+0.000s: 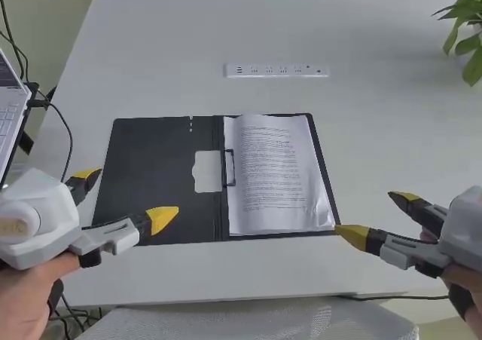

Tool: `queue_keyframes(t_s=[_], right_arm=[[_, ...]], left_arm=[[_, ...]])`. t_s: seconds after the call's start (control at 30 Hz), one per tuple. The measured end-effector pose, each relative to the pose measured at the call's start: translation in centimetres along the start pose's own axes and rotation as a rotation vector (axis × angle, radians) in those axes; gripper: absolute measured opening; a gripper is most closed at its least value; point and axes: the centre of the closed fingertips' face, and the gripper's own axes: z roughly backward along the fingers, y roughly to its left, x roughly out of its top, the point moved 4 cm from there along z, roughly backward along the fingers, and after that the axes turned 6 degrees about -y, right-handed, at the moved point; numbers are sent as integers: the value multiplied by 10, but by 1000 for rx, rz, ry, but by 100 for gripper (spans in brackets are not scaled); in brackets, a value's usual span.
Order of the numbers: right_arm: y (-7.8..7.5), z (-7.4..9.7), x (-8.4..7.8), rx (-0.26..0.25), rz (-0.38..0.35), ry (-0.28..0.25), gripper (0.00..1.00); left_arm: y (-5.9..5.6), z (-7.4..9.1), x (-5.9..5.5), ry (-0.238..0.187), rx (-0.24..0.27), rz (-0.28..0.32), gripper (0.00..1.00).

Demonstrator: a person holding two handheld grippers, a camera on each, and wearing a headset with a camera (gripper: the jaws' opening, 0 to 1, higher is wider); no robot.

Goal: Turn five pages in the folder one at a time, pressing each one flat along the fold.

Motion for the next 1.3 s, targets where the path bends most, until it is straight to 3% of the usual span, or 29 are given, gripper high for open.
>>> queue_keyframes(t_s=[0.73,0.9,1.3], right_arm=[[-4,1,-6,1,9,21,84],[-5,2,-7,0,6,24,84],[-4,2,-7,-9,9,26,84]], left_arm=[[-7,-4,-3,20,-30,-12,91],[-12,-13,-1,23,-48,-12,89],[-36,-49,7,36,-130,-31,88]])
